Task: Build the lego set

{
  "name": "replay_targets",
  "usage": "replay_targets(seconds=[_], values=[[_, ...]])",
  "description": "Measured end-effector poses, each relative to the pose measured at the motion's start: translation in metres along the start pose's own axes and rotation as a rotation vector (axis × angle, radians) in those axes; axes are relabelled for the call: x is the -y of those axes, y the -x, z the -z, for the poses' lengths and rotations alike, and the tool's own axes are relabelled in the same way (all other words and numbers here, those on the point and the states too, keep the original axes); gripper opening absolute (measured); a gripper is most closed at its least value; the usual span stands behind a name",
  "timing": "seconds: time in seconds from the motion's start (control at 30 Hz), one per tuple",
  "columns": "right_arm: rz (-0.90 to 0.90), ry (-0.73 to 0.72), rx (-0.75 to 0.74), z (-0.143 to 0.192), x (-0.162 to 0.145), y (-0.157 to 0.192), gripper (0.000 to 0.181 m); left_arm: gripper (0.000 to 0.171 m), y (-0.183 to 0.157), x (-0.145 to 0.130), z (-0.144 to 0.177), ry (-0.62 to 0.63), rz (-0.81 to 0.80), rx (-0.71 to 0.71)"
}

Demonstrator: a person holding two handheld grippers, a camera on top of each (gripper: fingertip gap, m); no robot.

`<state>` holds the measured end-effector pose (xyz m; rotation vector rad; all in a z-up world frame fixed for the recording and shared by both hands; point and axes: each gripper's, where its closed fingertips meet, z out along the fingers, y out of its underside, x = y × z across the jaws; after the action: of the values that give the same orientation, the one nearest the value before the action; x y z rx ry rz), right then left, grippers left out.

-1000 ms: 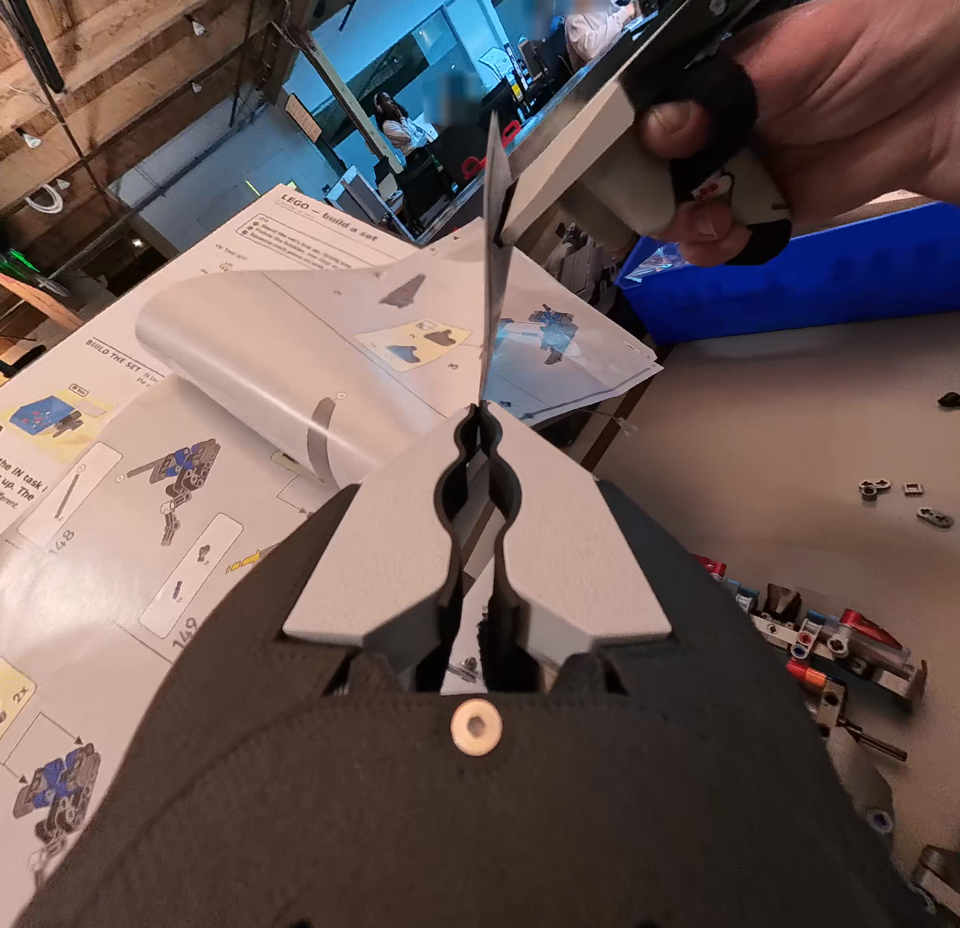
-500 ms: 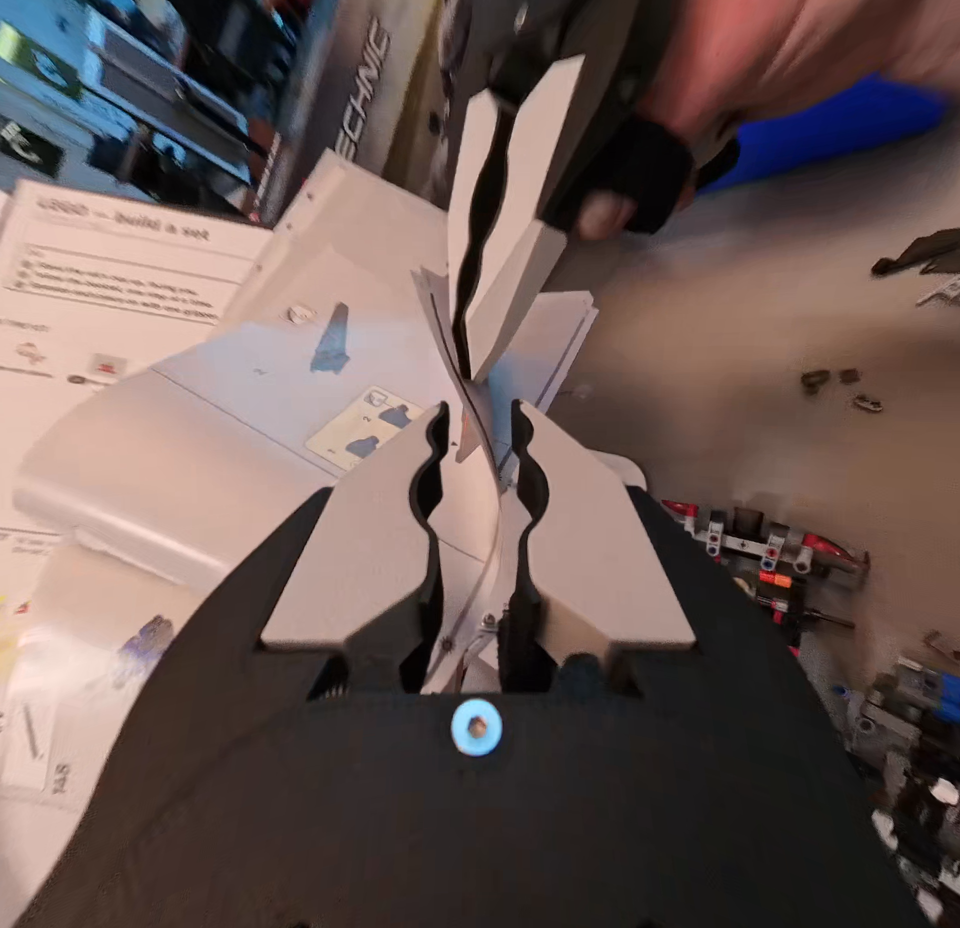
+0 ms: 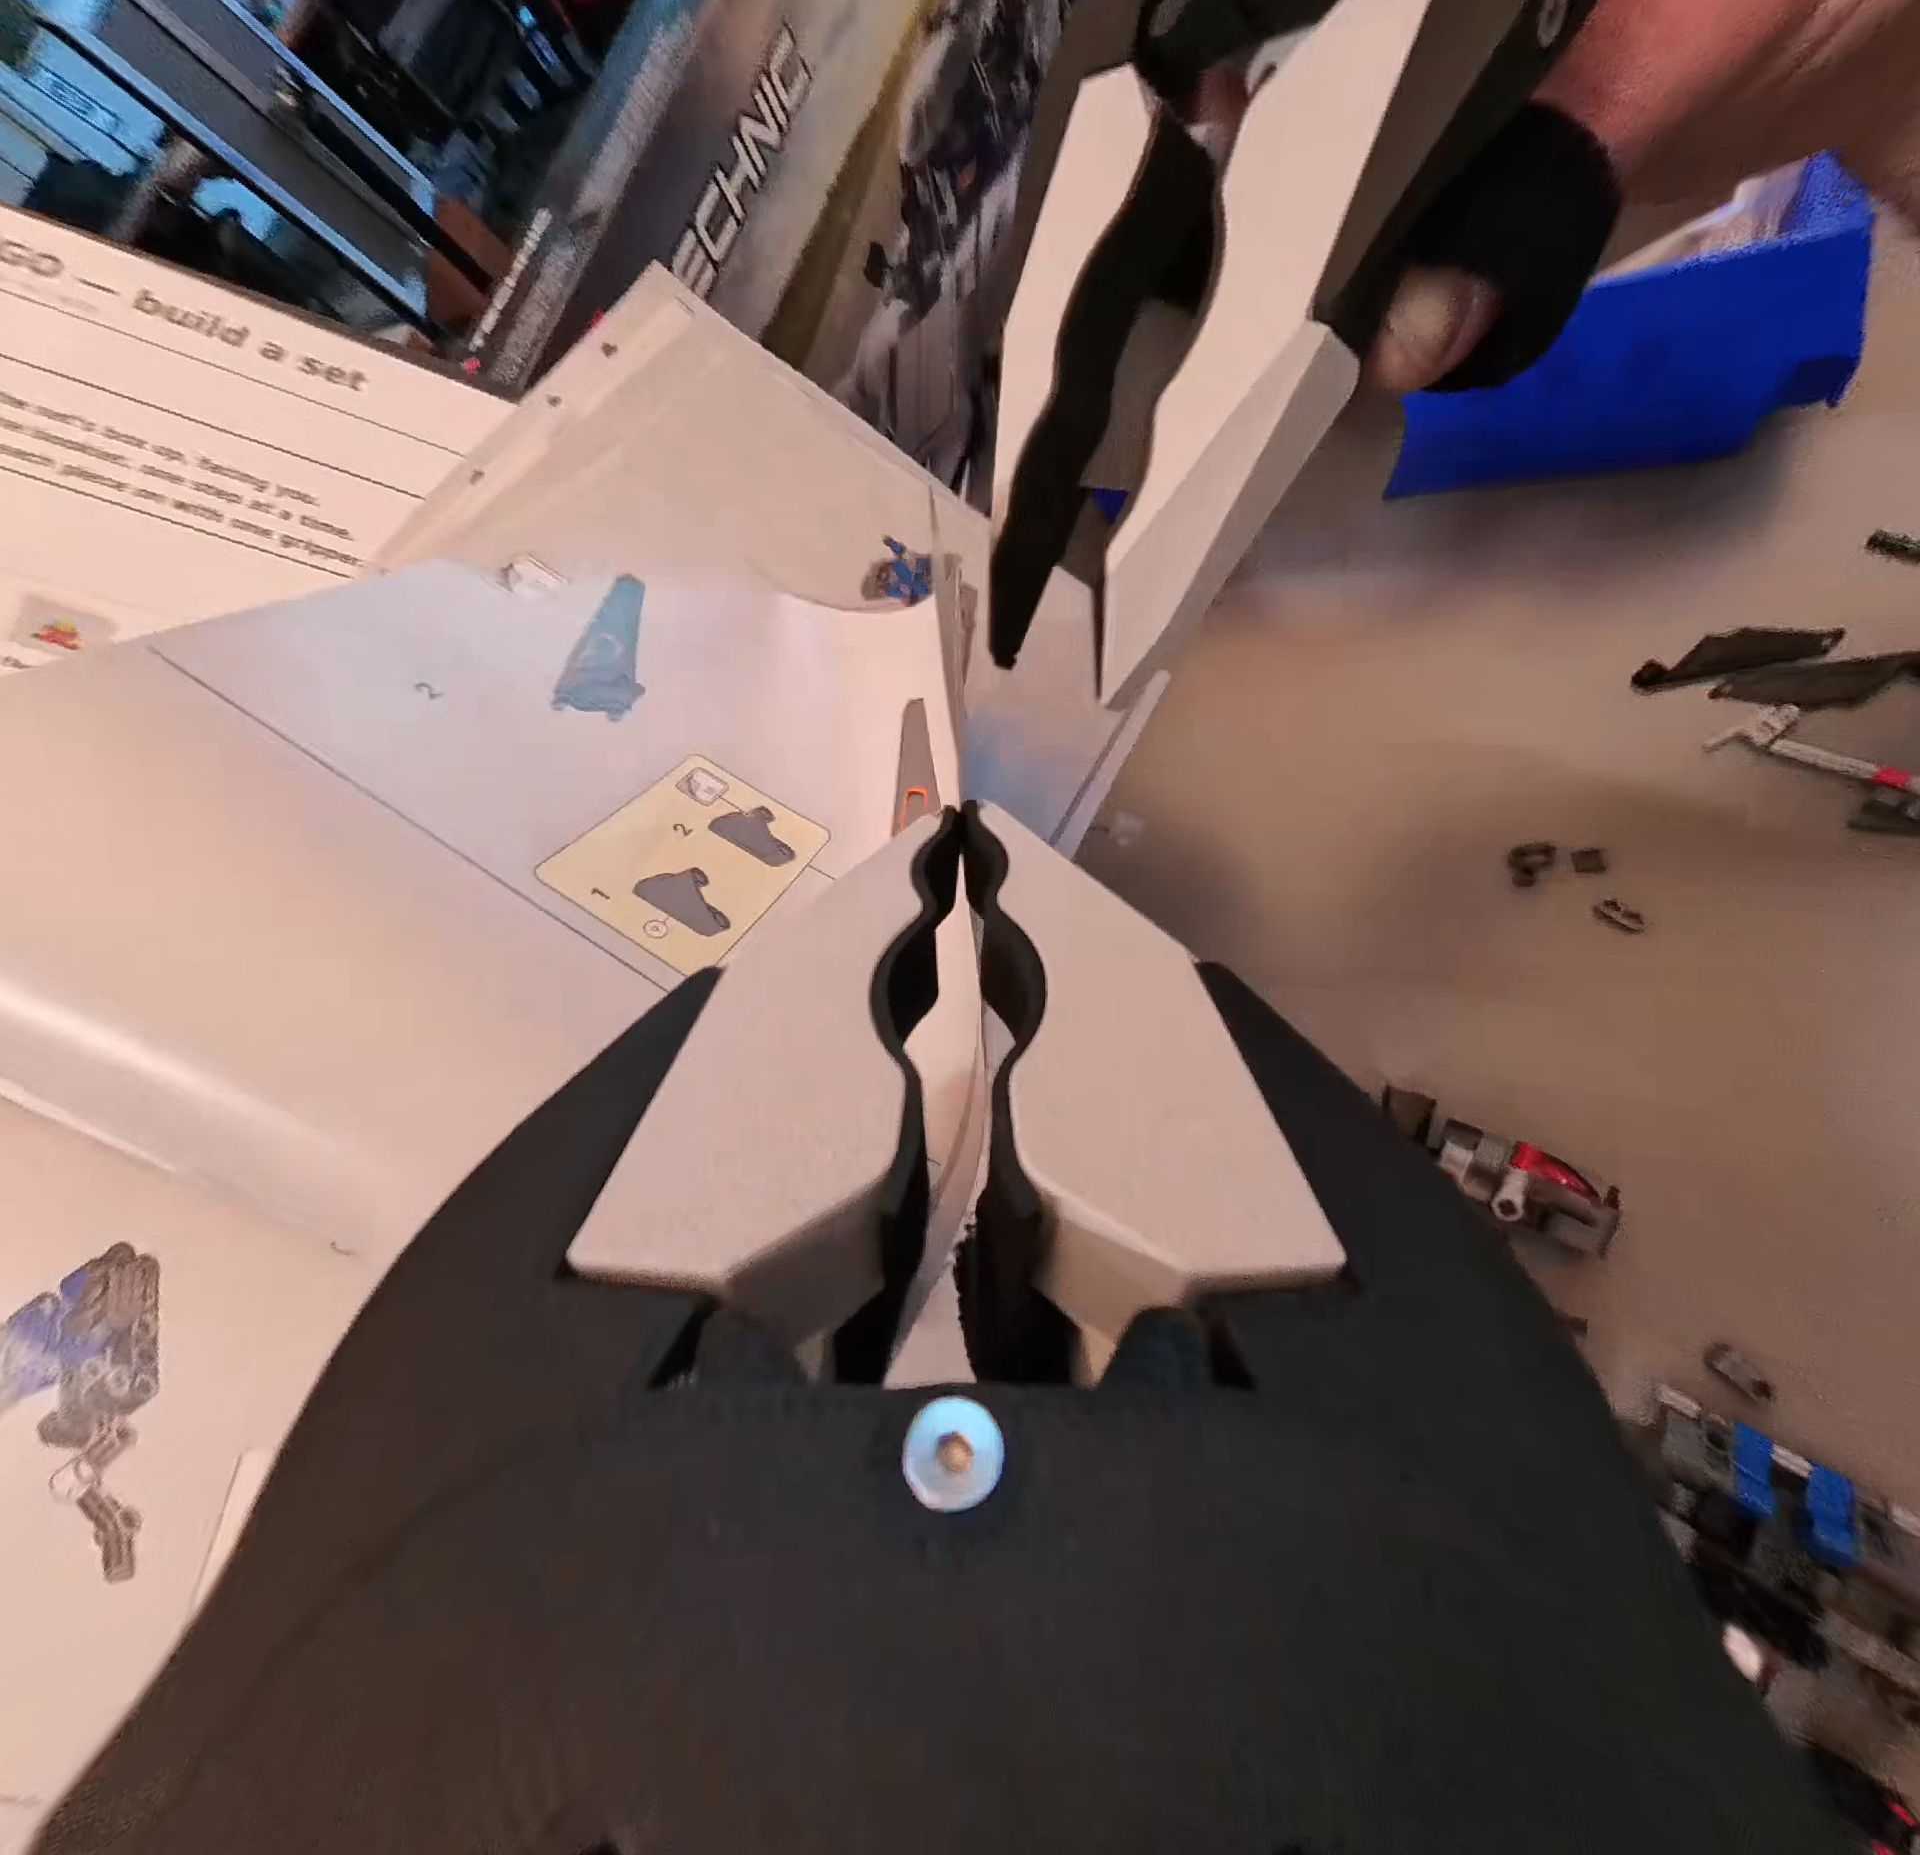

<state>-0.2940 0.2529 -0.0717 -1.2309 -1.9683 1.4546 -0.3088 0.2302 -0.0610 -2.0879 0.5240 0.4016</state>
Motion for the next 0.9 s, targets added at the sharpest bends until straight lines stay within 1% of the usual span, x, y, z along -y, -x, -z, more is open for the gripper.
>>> replay_targets(seconds=[0.07, 0.1, 0.17, 0.27, 0.33, 0.4, 0.43, 0.47, 0.53, 0.63, 0.67, 0.73, 0.87, 0.9], values=[[-0.027, -0.053, -0.054, 0.007, 0.009, -0.010, 0.046, 0.000, -0.001, 0.007, 0.007, -0.064, 0.017, 0.011], [-0.047, -0.101, -0.056, 0.010, 0.016, -0.012, 0.054, 0.000, -0.002, 0.009, 0.011, -0.095, 0.024, 0.016], [-0.086, -0.185, -0.015, 0.012, 0.028, -0.011, 0.064, 0.000, 0.000, 0.012, 0.018, -0.132, 0.026, 0.039], [-0.149, -0.257, 0.078, 0.011, 0.037, -0.004, 0.076, 0.000, 0.001, 0.014, 0.027, -0.171, 0.034, 0.056], [-0.193, -0.297, 0.156, 0.009, 0.044, 0.004, 0.079, 0.000, 0.001, 0.015, 0.030, -0.192, 0.036, 0.063], [-0.207, -0.299, 0.160, 0.003, 0.045, 0.005, 0.082, 0.000, -0.001, 0.017, 0.033, -0.219, 0.018, 0.077], [-0.204, -0.310, 0.145, 0.002, 0.048, 0.004, 0.079, 0.000, -0.003, 0.017, 0.034, -0.221, 0.006, 0.081], [-0.193, -0.330, 0.121, 0.003, 0.052, 0.003, 0.072, 0.000, -0.003, 0.017, 0.034, -0.218, -0.004, 0.095], [-0.084, -0.346, 0.050, 0.008, 0.059, 0.004, 0.063, 0.000, -0.004, 0.018, 0.035, -0.226, -0.014, 0.111], [0.152, -0.294, -0.117, 0.015, 0.059, 0.003, 0.062, 0.000, -0.003, 0.021, 0.038, -0.241, -0.023, 0.127], [0.238, -0.301, -0.163, 0.019, 0.062, 0.005, 0.061, 0.000, -0.003, 0.021, 0.038, -0.242, -0.022, 0.127], [0.329, -0.324, -0.195, 0.025, 0.068, 0.010, 0.054, 0.000, -0.003, 0.021, 0.038, -0.248, -0.018, 0.123], [0.497, -0.291, -0.265, 0.026, 0.068, 0.017, 0.040, 0.000, -0.002, 0.022, 0.038, -0.255, -0.007, 0.122], [0.529, -0.287, -0.285, 0.027, 0.069, 0.018, 0.040, 0.000, -0.001, 0.022, 0.038, -0.254, -0.006, 0.125]])
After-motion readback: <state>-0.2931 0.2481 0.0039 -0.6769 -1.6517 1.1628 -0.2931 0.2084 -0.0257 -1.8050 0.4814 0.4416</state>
